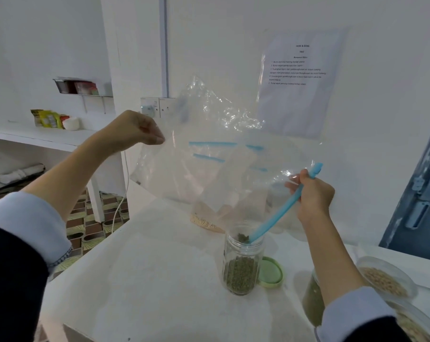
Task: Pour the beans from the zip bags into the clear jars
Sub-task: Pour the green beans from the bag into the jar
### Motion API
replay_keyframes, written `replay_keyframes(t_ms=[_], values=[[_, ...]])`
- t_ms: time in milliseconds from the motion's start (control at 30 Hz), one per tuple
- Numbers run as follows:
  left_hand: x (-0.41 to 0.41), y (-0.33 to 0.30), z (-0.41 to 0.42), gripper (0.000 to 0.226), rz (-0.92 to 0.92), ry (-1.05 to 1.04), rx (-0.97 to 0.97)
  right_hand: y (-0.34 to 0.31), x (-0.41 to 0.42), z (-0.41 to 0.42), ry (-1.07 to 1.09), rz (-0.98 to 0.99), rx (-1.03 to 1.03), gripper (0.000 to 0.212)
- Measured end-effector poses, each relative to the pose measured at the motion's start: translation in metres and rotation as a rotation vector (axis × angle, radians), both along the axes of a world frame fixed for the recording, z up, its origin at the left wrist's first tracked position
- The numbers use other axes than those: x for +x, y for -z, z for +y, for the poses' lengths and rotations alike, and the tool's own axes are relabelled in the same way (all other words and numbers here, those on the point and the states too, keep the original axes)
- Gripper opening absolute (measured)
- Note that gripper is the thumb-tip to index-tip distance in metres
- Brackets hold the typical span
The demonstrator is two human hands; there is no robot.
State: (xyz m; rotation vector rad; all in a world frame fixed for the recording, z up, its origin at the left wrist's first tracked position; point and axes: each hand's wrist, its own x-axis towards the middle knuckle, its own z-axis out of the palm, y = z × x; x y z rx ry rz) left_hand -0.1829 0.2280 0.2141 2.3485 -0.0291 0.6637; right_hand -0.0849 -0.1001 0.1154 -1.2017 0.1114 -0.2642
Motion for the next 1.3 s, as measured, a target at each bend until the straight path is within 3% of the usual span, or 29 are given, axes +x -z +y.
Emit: replay_keyframes(t_ms=[367,567,667,800,833,967,1100,1200,1300], values=[[-0.002,0.001,0.003,0.018,0.075,0.077,0.012,0.002,-0.003,-0.003,0.005,-0.001,0.004,0.02],[0.001,0.012,0.005,0.008,-0.039,-0.002,-0.014,0.004,0.0,-0.001,0.0,-0.009,-0.031,0.02],[-0.001,0.017,0.009,0.013,0.034,0.07,-0.065,0.005,0.002,-0.003,0.028,0.015,-0.001,0.022],[-0.003,0.026,0.012,0.054,0.215,0.155,-0.066,0.008,0.003,-0.003,0.034,0.04,0.004,0.022],[-0.003,0.029,0.013,0.055,0.211,0.143,-0.092,0.008,0.003,-0.003,0.033,0.042,0.009,0.022],[0.001,0.039,0.025,0.026,0.12,-0.022,-0.083,0.005,0.001,-0.002,0.045,0.037,0.021,0.022],[0.001,0.041,0.026,0.019,0.087,-0.115,0.042,0.004,-0.001,0.002,0.011,0.011,0.003,0.022],[0.001,0.04,0.019,0.018,0.011,-0.079,0.013,0.003,-0.002,0.003,0.046,-0.015,0.03,0.024],[0.001,0.037,0.019,0.009,0.053,0.019,-0.011,0.005,-0.001,0.0,0.016,0.004,0.012,0.023]])
